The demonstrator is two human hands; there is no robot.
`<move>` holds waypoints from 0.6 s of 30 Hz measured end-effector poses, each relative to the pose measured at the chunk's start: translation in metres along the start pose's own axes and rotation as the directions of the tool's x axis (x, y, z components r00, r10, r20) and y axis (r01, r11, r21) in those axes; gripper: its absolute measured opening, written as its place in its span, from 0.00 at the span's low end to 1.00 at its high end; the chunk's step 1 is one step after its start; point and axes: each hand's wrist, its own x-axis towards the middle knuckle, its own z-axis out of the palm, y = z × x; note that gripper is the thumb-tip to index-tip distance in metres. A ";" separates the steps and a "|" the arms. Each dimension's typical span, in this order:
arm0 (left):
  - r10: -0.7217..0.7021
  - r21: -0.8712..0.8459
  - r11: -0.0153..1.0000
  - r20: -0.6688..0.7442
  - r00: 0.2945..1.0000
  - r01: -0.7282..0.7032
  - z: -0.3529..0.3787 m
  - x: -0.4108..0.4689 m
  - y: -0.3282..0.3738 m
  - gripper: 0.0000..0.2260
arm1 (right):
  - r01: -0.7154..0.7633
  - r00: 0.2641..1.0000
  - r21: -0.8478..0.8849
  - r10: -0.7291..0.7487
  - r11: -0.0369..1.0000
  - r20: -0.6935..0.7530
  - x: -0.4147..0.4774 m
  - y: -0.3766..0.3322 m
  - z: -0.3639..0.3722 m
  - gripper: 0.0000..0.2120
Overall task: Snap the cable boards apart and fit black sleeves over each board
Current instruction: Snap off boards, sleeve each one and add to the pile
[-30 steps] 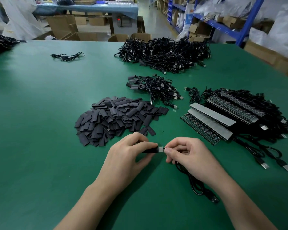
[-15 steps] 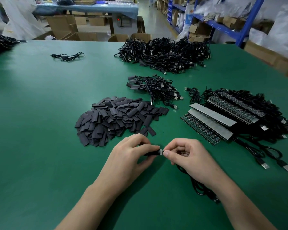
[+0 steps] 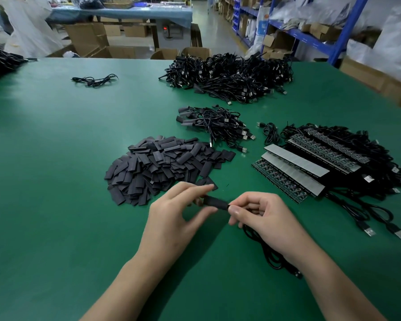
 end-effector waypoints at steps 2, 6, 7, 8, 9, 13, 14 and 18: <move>-0.048 -0.026 0.999 -0.054 0.997 0.046 -0.002 0.000 0.000 0.14 | -0.001 1.000 0.015 0.000 1.000 0.008 0.000 -0.001 -0.001 0.06; -0.073 -0.038 0.997 -0.095 0.993 0.070 -0.001 -0.001 0.004 0.11 | -0.002 1.000 0.030 0.002 1.000 0.013 -0.001 -0.002 0.001 0.09; -0.073 -0.039 0.997 -0.095 0.993 0.069 0.000 -0.001 0.005 0.11 | -0.004 1.000 0.034 0.004 0.999 0.005 -0.001 -0.001 0.002 0.09; -0.079 -0.047 0.996 -0.092 0.993 0.075 0.001 0.000 0.005 0.11 | -0.004 1.000 0.038 0.004 0.999 -0.005 -0.001 -0.001 0.002 0.09; -0.096 -0.067 0.994 -0.086 0.992 0.091 0.002 0.000 0.005 0.11 | -0.004 1.000 0.040 0.004 0.999 -0.016 -0.001 -0.001 0.003 0.08; -0.229 -0.247 0.944 -0.017 0.973 0.217 0.005 -0.001 0.007 0.11 | 0.005 0.998 0.059 -0.002 0.998 -0.056 0.000 0.002 0.005 0.06; -0.253 -0.279 0.929 0.004 0.968 0.244 0.006 -0.001 0.007 0.11 | 0.007 0.998 0.061 -0.003 0.998 -0.059 0.000 0.003 0.006 0.06; -0.284 -0.319 0.906 0.027 0.959 0.277 0.006 -0.002 0.006 0.11 | 0.005 0.996 0.057 0.000 0.998 -0.086 0.001 0.004 0.006 0.06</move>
